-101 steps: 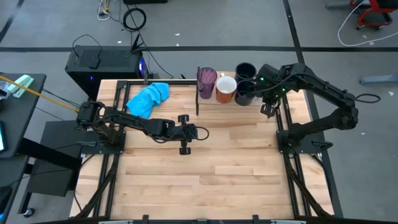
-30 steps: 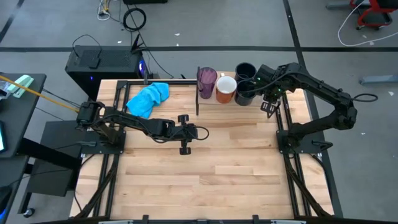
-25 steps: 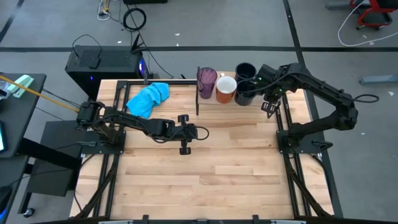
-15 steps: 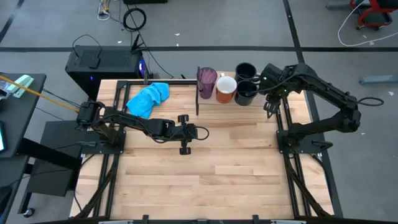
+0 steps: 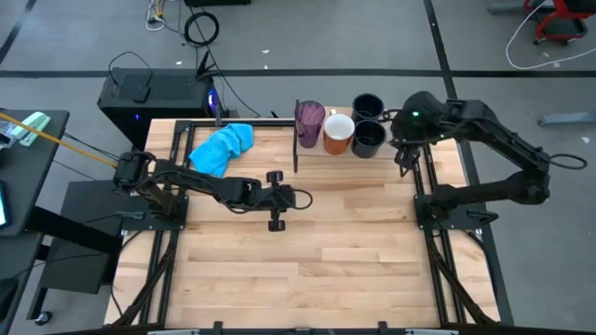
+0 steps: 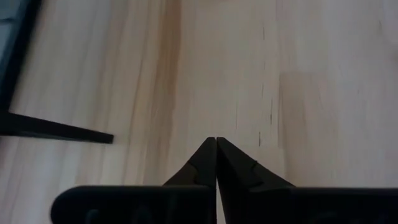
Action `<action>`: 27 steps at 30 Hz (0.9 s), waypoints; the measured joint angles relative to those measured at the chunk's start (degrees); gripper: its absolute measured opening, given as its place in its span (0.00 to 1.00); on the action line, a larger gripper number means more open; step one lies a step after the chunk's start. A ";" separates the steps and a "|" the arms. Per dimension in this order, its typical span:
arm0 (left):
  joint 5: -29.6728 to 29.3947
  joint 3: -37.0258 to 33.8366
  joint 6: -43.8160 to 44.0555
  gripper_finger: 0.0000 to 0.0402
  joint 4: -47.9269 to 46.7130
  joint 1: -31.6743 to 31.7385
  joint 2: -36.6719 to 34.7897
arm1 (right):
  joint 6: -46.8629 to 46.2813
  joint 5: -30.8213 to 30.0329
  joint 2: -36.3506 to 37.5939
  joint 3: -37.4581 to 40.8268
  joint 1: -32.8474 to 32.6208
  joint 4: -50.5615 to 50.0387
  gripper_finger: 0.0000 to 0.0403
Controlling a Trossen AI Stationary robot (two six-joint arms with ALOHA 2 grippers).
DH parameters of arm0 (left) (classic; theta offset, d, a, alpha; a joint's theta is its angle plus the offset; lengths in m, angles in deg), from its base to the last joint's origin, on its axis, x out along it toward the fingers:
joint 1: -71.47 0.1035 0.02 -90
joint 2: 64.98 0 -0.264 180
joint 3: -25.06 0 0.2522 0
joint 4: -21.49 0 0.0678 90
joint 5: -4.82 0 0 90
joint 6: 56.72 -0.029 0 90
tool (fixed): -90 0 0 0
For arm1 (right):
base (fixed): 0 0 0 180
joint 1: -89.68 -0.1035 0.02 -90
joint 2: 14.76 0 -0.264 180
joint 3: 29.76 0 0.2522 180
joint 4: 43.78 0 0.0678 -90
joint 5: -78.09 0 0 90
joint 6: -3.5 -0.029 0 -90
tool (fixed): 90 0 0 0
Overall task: Stack small to large cups/mugs on shelf
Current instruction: Return to Home Position
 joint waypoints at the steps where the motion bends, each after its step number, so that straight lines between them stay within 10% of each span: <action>1: -0.01 0.00 -0.12 0.02 0.00 -0.11 -0.70 | 0.00 1.71 0.95 0.00 -0.46 1.85 0.35; 7: -0.01 -0.09 -0.59 0.04 0.81 -1.56 -5.40 | -1.68 12.23 5.95 0.08 -4.25 13.89 0.35; 27: 5.13 -9.68 -1.92 0.05 15.70 -2.26 -16.31 | -11.58 6.35 25.83 41.64 -26.36 61.98 0.22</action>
